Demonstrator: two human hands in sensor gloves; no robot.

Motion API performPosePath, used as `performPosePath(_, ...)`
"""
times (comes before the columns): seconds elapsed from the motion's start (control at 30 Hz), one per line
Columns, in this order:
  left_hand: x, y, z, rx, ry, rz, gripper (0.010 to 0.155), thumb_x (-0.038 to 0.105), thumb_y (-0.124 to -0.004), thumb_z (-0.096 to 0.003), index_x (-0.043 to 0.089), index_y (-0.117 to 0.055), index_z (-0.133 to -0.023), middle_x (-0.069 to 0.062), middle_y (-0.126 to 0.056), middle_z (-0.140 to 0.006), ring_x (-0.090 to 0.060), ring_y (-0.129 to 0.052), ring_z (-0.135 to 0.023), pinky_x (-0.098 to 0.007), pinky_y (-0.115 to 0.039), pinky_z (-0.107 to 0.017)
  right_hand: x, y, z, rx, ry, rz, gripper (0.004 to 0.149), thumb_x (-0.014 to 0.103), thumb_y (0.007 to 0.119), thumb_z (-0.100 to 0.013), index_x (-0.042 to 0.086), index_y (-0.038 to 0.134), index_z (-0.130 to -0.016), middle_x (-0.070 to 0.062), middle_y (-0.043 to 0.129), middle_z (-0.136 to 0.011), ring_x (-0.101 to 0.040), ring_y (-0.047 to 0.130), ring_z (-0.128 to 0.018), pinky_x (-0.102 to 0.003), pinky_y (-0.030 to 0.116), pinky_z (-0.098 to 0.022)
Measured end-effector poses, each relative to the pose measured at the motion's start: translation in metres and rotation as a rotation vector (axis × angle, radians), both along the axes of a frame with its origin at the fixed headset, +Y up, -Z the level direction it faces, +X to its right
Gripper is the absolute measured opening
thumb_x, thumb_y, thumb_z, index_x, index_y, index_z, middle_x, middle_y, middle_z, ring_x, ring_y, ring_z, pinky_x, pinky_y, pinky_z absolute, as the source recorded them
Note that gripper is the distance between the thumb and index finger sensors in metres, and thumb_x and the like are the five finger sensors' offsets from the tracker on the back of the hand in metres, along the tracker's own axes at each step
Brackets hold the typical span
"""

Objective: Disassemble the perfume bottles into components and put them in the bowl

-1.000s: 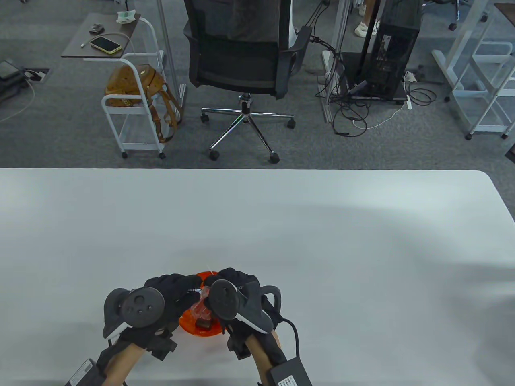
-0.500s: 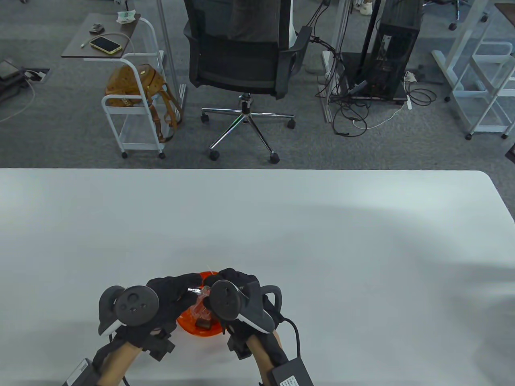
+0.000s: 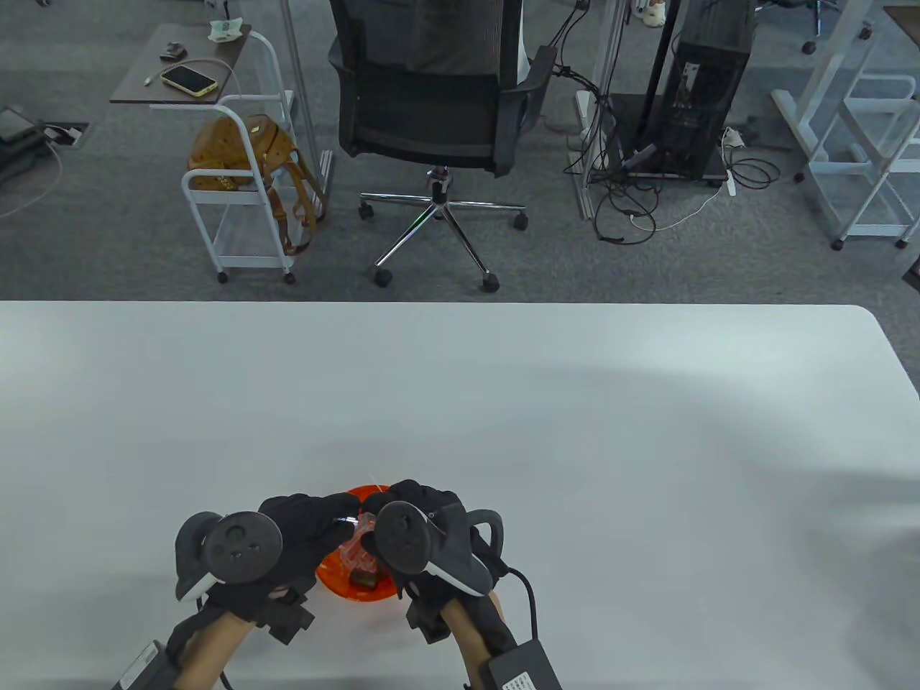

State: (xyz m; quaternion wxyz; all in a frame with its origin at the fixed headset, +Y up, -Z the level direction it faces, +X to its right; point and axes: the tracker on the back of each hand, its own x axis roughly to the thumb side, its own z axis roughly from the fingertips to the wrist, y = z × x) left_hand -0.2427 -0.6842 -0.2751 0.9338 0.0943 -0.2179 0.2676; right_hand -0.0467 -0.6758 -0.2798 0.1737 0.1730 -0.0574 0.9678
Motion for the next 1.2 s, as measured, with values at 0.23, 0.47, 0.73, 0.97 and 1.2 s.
performPosePath(0.23,-0.0008,0.0007,-0.0016,-0.008,-0.069,0.028,0.049,0.030,-0.089,-0.0428,0.018,-0.089,-0.090,-0.009,-0.115,-0.069,-0.027,-0.113,-0.060,-0.057,-0.081,-0.056,0.0000,0.0011,0.0008,0.023,-0.001,0.007,0.054,0.047,0.088,-0.032,0.027,0.083,-0.082,0.004,0.089,-0.082,-0.012,0.100,-0.059,-0.052,0.078,-0.060)
performPosePath(0.47,-0.0009,-0.0003,-0.0012,-0.010,-0.052,0.039,0.053,0.040,-0.086,-0.0419,0.016,-0.093,-0.089,-0.009,-0.115,-0.067,-0.030,-0.111,-0.060,-0.057,-0.079,-0.056,0.0012,0.0000,0.0002,0.013,0.009,0.012,0.054,0.047,0.088,-0.032,0.027,0.083,-0.082,0.004,0.090,-0.082,-0.012,0.101,-0.059,-0.052,0.079,-0.061)
performPosePath(0.73,-0.0018,0.0011,0.0010,0.009,-0.012,0.038,0.051,0.043,-0.081,-0.0431,0.018,-0.096,-0.085,-0.008,-0.117,-0.062,-0.030,-0.113,-0.056,-0.056,-0.081,-0.054,0.0041,0.0027,0.0004,-0.004,0.023,-0.030,0.054,0.047,0.088,-0.032,0.028,0.083,-0.082,0.004,0.090,-0.082,-0.012,0.101,-0.059,-0.052,0.079,-0.061)
performPosePath(0.97,-0.0027,-0.0002,-0.0018,-0.022,-0.066,0.036,0.051,0.032,-0.090,-0.0428,0.021,-0.085,-0.092,-0.006,-0.114,-0.071,-0.024,-0.112,-0.063,-0.053,-0.082,-0.057,0.0017,0.0043,0.0022,0.038,0.010,0.009,0.054,0.047,0.087,-0.032,0.027,0.083,-0.082,0.004,0.090,-0.082,-0.011,0.101,-0.058,-0.052,0.079,-0.061)
performPosePath(1.2,-0.0015,-0.0010,-0.0005,-0.023,-0.035,0.051,0.052,0.042,-0.082,-0.0429,0.017,-0.094,-0.088,-0.008,-0.116,-0.065,-0.030,-0.111,-0.059,-0.056,-0.080,-0.055,0.0024,0.0033,0.0017,0.029,0.014,0.015,0.054,0.047,0.088,-0.032,0.027,0.084,-0.082,0.004,0.090,-0.082,-0.012,0.101,-0.058,-0.052,0.079,-0.060)
